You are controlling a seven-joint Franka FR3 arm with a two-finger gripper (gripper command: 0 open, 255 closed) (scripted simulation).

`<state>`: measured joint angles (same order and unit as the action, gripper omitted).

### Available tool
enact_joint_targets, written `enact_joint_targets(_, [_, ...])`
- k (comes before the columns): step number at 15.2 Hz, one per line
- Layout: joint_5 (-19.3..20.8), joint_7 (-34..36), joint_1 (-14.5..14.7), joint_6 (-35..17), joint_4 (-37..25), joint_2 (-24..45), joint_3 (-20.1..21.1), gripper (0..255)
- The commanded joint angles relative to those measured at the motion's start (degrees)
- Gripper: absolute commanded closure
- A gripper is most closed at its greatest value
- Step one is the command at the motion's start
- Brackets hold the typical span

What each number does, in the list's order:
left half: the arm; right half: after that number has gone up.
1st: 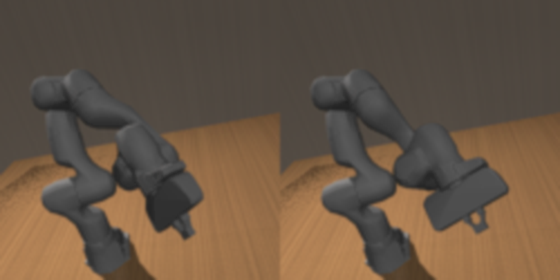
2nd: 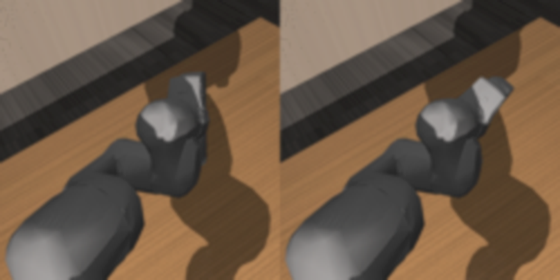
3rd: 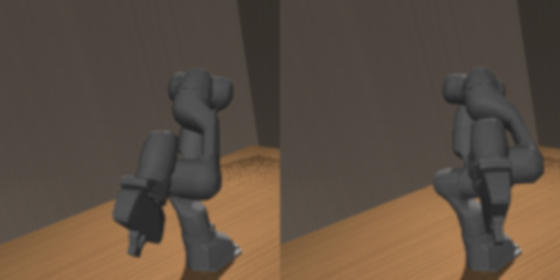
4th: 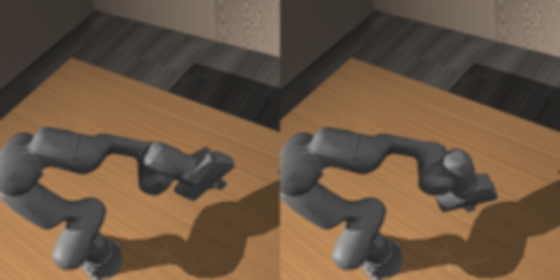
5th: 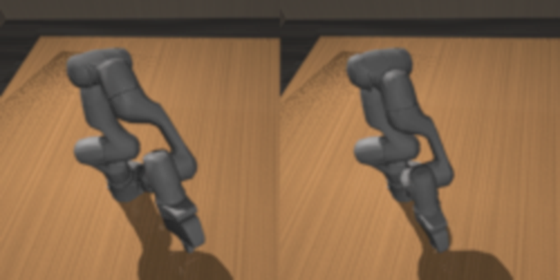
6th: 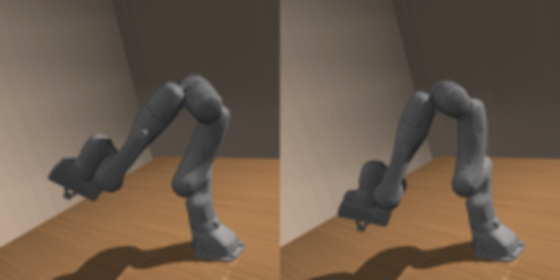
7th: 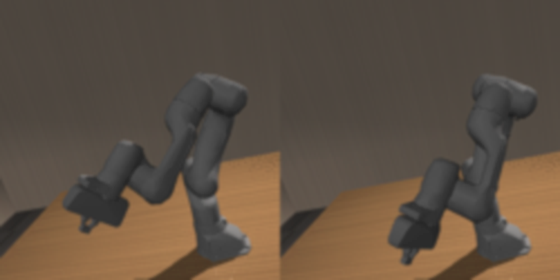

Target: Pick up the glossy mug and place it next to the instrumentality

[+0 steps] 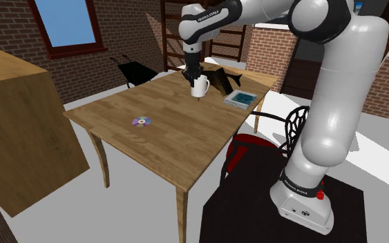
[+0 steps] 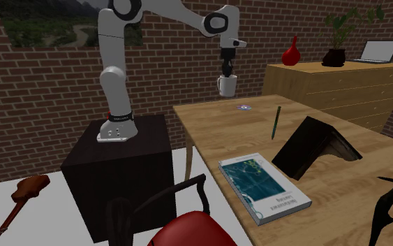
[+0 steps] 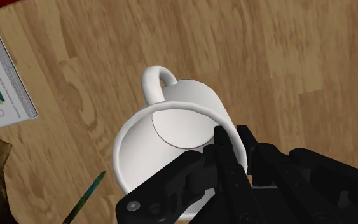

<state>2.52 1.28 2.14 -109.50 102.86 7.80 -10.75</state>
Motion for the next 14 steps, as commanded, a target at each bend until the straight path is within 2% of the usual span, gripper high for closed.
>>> enact_joint_targets(1, [-0.19, 2.26, 1.25, 0.62, -1.94, 1.44, 1.01, 255])
enact_joint_targets(8, [-0.7, 9.69, 5.64, 3.93, -11.72, 8.36, 4.19, 255])
enact_joint_targets(14, [-0.94, 15.43, 9.32, 8.37, -24.13, 16.65, 6.3, 255])
